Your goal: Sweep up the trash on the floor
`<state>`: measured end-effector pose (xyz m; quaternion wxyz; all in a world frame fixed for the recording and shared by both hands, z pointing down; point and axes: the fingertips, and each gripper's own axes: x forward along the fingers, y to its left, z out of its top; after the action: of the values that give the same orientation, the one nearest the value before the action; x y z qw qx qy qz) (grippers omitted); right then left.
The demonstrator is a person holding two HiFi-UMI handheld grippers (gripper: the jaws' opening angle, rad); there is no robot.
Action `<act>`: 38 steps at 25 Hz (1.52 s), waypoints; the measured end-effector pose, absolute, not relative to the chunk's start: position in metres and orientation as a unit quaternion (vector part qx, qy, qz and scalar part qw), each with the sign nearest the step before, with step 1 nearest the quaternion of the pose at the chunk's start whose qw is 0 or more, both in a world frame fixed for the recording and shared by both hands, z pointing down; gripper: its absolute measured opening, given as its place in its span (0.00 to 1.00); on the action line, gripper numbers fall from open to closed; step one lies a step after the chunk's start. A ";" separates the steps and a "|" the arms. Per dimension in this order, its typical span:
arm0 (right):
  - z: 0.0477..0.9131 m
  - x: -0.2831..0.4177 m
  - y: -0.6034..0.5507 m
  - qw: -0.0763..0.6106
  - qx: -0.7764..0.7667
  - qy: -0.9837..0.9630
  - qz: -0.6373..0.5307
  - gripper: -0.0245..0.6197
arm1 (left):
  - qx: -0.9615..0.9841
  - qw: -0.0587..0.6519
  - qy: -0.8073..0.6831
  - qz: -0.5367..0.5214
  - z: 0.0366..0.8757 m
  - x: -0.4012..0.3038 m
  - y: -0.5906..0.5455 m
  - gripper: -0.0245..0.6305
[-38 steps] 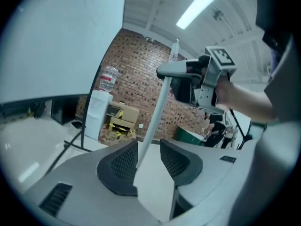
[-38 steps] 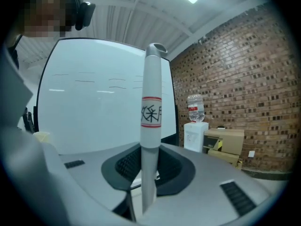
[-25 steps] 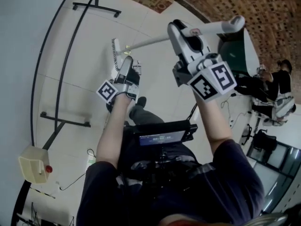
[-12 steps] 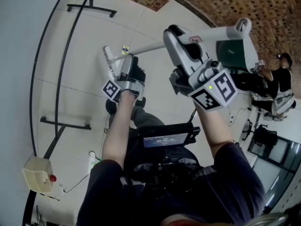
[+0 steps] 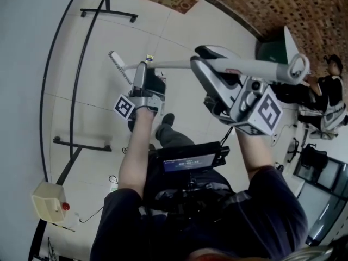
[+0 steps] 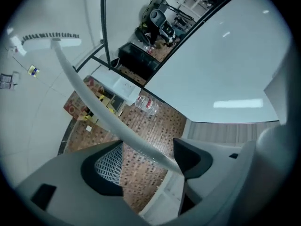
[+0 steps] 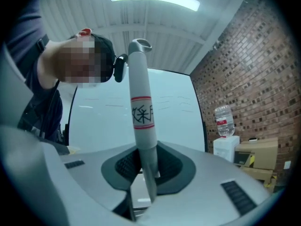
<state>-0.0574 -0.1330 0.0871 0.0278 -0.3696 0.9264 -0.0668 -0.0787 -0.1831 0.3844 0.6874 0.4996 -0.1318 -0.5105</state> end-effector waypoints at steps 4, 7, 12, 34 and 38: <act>0.083 -0.063 -0.120 0.031 -0.360 0.930 -0.068 0.17 | 0.499 0.672 -0.124 -0.533 0.375 -0.088 -0.203 0.49; 0.087 -0.044 -0.123 0.036 -0.398 0.914 -0.066 0.16 | 0.504 0.672 -0.138 -0.525 0.375 -0.088 -0.209 0.38; 0.101 0.006 -0.126 0.057 -0.470 0.875 -0.098 0.15 | 0.553 0.674 -0.163 -0.461 0.379 -0.074 -0.205 0.38; 0.236 0.231 -0.029 0.221 -0.663 0.666 -0.260 0.15 | 0.718 0.659 -0.156 -0.160 0.436 0.111 -0.204 0.38; 0.270 0.259 -0.016 0.231 -0.660 0.662 -0.270 0.15 | 0.732 0.651 -0.151 -0.132 0.459 0.144 -0.202 0.38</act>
<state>0.2588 -0.0165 0.2701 0.2308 -0.6598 0.6621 -0.2703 0.1439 -0.2023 0.4595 0.6512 0.7319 -0.1512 -0.1316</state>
